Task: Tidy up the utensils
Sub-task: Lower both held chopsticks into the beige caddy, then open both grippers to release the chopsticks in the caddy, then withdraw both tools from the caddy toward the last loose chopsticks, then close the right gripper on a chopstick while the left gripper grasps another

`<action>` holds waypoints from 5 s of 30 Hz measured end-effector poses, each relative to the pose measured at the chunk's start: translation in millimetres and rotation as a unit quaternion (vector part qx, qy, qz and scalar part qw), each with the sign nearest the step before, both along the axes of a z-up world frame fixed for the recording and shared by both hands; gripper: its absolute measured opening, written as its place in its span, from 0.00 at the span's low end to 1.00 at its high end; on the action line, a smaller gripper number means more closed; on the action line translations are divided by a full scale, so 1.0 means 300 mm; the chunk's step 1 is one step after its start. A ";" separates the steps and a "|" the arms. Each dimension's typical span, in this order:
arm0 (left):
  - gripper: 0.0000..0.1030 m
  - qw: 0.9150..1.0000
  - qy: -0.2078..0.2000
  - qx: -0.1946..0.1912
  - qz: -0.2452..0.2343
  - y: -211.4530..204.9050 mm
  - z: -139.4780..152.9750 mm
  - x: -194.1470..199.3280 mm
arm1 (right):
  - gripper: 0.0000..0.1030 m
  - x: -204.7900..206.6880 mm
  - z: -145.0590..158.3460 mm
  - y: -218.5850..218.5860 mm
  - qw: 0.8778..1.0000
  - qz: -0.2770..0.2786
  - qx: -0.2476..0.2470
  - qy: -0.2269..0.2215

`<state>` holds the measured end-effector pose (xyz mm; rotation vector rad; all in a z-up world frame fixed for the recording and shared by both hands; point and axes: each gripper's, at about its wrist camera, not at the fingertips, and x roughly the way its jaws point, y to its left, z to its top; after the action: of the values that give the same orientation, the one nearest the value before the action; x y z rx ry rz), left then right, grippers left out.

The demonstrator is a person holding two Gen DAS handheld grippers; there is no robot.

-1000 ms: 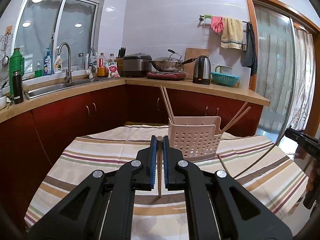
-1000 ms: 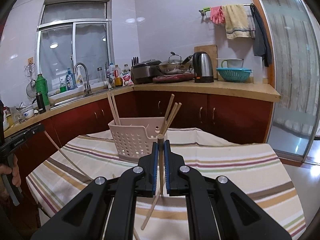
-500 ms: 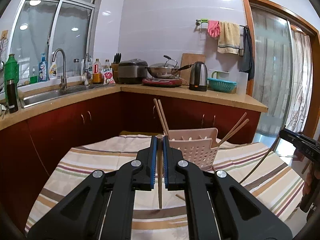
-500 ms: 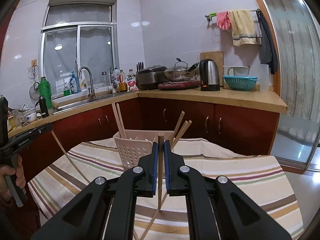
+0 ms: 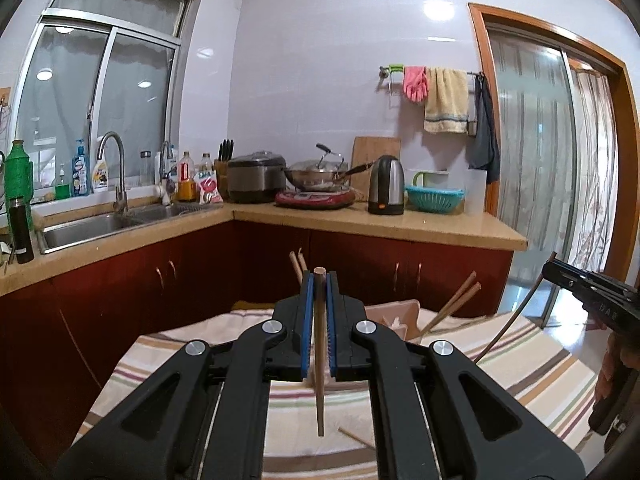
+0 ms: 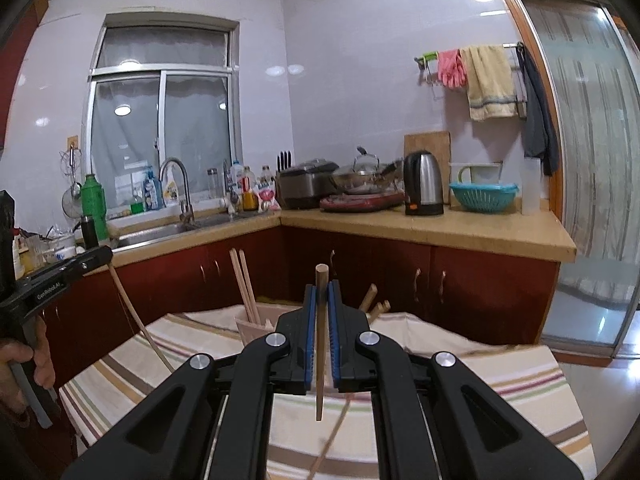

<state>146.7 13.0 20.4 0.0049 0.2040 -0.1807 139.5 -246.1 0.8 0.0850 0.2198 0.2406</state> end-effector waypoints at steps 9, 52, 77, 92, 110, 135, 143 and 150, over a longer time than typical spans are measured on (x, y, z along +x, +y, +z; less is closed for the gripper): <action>0.06 0.997 -0.073 -0.018 -0.013 -0.054 0.142 0.075 | 0.07 0.077 0.129 0.037 0.998 0.005 0.006 -0.065; 0.58 0.999 0.028 -0.040 0.006 -0.106 -0.112 0.664 | 0.39 0.543 -0.094 0.083 0.998 -0.023 0.004 0.055; 0.64 0.997 0.040 -0.017 0.057 -0.076 -0.296 0.131 | 0.45 0.054 -0.314 -0.002 0.996 -0.063 -0.009 0.067; 0.64 0.989 0.117 -0.015 0.094 0.035 -0.523 -0.064 | 0.27 -0.047 -0.662 0.151 0.981 -0.013 -0.045 0.187; 0.64 0.985 0.153 -0.018 0.083 -0.001 -0.604 -0.096 | 0.07 -0.033 -0.732 0.176 0.966 0.004 -0.075 0.246; 0.64 0.978 0.199 -0.022 0.062 -0.149 -0.657 -0.109 | 0.32 -0.042 -0.732 0.118 0.962 0.011 -0.061 0.267; 0.64 0.976 0.212 -0.029 0.050 -0.156 -0.674 -0.090 | 0.10 -0.054 -0.736 0.097 0.962 0.008 -0.071 0.262; 0.64 0.976 0.218 -0.010 0.022 -0.256 -0.677 -0.094 | 0.07 -0.072 -0.736 -0.011 0.962 -0.017 -0.057 0.265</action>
<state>118.5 -63.9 -182.8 -0.0597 0.6399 -0.1373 117.9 -249.5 -219.9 0.0362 0.7653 0.1665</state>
